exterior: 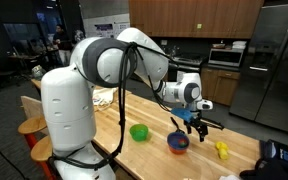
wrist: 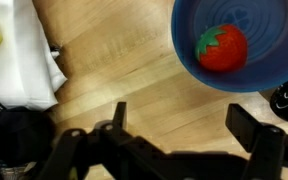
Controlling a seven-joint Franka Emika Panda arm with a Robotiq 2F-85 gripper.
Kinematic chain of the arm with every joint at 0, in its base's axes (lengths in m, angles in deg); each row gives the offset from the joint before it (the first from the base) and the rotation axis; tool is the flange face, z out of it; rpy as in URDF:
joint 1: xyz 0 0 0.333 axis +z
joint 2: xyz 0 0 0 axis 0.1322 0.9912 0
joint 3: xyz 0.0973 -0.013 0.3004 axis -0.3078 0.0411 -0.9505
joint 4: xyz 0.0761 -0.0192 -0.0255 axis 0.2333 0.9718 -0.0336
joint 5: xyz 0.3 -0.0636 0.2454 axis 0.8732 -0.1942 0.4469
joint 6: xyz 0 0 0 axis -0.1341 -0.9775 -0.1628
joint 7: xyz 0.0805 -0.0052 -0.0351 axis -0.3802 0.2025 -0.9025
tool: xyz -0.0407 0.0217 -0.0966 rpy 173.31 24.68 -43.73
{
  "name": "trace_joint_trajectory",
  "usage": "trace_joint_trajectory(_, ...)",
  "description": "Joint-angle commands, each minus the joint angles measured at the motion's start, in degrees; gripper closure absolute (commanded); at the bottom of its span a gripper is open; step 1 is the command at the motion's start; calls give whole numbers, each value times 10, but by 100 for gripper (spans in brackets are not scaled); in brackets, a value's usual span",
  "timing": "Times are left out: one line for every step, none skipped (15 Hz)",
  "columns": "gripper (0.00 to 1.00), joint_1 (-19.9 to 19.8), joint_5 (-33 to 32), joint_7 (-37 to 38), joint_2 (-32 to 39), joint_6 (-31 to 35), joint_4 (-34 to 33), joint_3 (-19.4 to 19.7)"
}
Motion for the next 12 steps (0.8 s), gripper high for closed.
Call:
trace_joint_trajectory(0, -2, 0, -1, 0, -1, -1, -1)
trace_joint_trajectory(0, -2, 2, -2, 0, -2, -2, -2)
trace_joint_trajectory(0, -1, 3, -2, -1, -2, -2, -2)
trace_joint_trajectory(0, -1, 2, -2, -4, 1, 1, -2)
trace_joint_trajectory(0, -1, 0, 0, -6, 2, 4, -3)
trace_joint_trajectory(0, 0, -3, 2, -8, 4, 8, -3)
trace_joint_trajectory(0, -1, 0, -1, 1, -1, -1, -3)
trace_joint_trajectory(0, -1, 0, 0, 1, -1, -1, -3)
trace_joint_trajectory(0, -1, 0, 0, 1, -1, -1, -4)
trace_joint_trajectory(0, -1, 0, 0, 1, -1, -1, -4)
trace_joint_trajectory(0, -1, 0, 0, 1, -1, -1, -4)
trace_joint_trajectory(0, -1, 0, 0, 1, -1, -1, -4)
